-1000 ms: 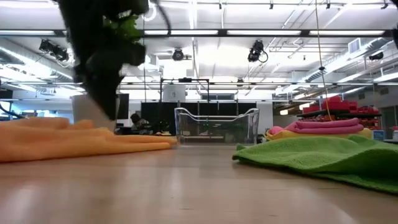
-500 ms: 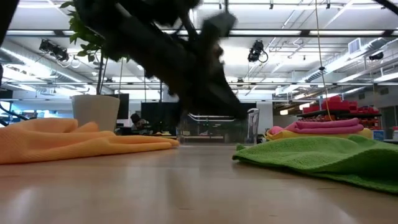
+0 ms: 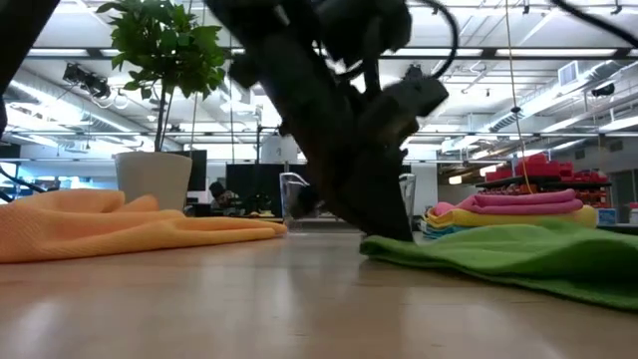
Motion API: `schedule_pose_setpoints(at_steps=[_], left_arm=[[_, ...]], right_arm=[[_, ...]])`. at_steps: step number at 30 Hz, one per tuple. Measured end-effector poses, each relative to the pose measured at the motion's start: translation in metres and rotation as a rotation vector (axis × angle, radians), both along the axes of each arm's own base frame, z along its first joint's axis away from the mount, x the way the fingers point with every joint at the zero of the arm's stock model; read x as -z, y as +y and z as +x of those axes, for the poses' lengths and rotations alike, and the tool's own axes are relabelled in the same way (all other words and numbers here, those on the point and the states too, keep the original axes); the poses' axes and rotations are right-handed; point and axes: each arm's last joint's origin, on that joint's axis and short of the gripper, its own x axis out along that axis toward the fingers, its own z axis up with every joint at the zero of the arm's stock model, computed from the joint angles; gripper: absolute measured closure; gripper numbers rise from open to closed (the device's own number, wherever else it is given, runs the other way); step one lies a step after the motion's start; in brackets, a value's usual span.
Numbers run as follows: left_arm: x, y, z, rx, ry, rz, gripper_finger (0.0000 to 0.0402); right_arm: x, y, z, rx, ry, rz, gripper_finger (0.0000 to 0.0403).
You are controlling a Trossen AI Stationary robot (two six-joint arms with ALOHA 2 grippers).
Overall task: Fold microfiber towels
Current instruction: Fold the green towel
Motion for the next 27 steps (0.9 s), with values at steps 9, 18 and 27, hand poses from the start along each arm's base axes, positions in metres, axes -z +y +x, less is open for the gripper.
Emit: schedule_pose_setpoints(at_steps=[9,18,27], left_arm=[[-0.071,-0.062,0.003,0.184,-0.037,0.088,0.0396],[-0.094,-0.046,0.002,0.283,-0.007,0.23,0.0396],[-0.025,-0.052,-0.013,0.399,-0.079,0.069,0.0396]], right_arm=[[-0.013,-0.041,0.033,-0.111,-0.031,-0.123,0.0401],[-0.06,0.002,0.057,-0.209,-0.358,0.068,0.0401],[-0.005,0.079,0.067,-0.251,-0.601,0.2,0.0401]])
